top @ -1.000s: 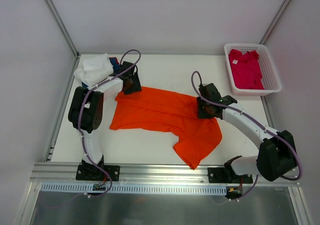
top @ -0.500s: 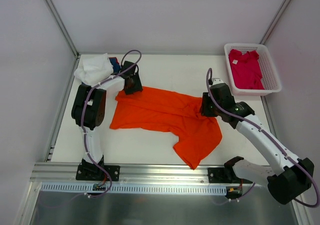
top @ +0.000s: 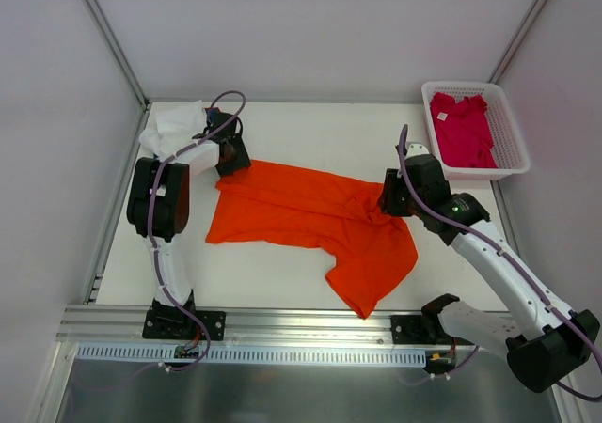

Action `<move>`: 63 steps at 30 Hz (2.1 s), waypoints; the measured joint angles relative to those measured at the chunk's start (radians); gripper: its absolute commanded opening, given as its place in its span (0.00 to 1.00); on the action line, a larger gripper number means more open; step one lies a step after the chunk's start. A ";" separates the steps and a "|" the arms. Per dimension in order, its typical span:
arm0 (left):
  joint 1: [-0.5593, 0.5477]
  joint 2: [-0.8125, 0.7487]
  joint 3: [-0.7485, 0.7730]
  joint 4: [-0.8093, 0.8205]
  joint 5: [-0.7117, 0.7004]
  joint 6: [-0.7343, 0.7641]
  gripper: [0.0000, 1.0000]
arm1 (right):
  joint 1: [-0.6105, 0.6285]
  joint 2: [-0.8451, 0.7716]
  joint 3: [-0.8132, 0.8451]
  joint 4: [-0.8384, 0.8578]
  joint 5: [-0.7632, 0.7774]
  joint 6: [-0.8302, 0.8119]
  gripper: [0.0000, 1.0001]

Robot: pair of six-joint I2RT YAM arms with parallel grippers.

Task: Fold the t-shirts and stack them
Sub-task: Fold the tshirt

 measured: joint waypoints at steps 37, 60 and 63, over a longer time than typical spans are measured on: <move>0.121 -0.030 0.047 -0.153 -0.214 -0.084 0.50 | 0.000 0.055 -0.149 0.060 0.026 0.014 0.33; 0.056 0.013 0.086 -0.152 -0.154 -0.075 0.50 | -0.130 0.477 -0.050 0.211 0.050 -0.105 0.32; 0.056 0.020 0.086 -0.152 -0.154 -0.074 0.50 | -0.144 0.515 -0.029 0.220 0.041 -0.118 0.32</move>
